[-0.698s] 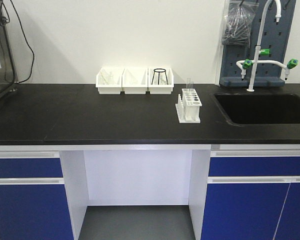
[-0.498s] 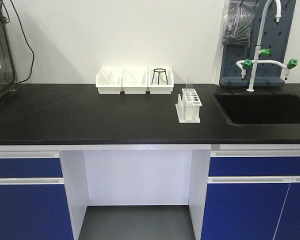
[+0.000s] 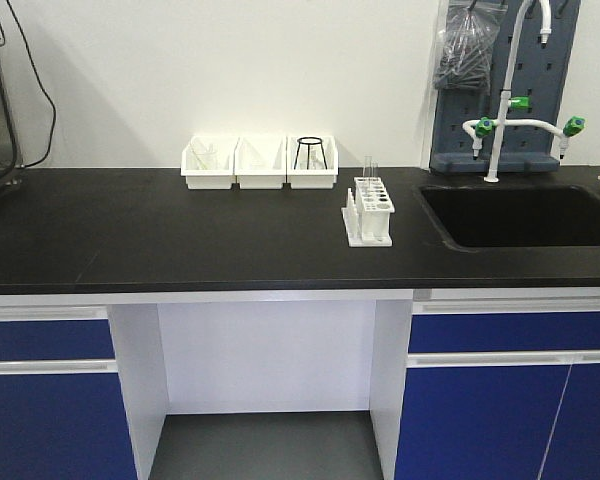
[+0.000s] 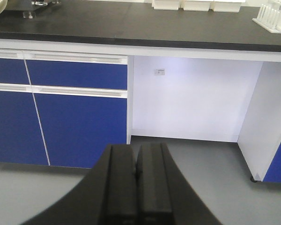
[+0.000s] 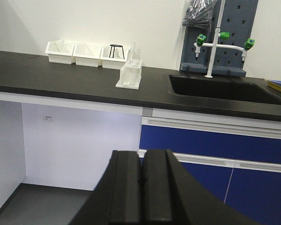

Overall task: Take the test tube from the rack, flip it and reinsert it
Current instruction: 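Drive the base toward the white test-tube rack on the bench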

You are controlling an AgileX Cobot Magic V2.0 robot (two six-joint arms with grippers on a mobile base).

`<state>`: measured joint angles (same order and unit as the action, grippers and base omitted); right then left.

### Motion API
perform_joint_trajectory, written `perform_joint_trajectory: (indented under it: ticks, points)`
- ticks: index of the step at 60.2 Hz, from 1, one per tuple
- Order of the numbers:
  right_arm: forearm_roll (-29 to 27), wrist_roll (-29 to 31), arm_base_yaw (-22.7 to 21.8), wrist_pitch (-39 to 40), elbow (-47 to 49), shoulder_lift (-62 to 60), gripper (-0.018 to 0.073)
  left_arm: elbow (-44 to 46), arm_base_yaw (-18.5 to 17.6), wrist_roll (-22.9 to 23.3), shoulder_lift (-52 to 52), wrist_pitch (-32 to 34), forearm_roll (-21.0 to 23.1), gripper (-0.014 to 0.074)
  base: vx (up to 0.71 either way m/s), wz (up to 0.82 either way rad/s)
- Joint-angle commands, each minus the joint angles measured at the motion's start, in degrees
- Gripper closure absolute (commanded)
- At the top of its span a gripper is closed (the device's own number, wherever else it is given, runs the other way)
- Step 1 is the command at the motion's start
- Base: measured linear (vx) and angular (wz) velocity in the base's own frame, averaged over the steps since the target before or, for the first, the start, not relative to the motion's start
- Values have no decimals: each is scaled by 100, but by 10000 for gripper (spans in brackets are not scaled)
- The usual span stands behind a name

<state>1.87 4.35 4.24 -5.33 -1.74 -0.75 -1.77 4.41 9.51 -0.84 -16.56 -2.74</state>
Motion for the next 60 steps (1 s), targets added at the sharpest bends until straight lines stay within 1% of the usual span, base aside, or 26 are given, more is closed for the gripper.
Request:
perform_joint_trajectory:
  ticks: [1,33,60]
  points:
    - [12,34,-20,459,-8,-24,568,-5,-39,1,-72,495,21,603,5,-1]
    - [12,34,-20,459,-8,-24,568,-5,-39,1,-72,495,21,603,13,3]
    - [12,34,-20,460,-8,-24,568,-5,-39,1,-72,495,21,603,23,-15]
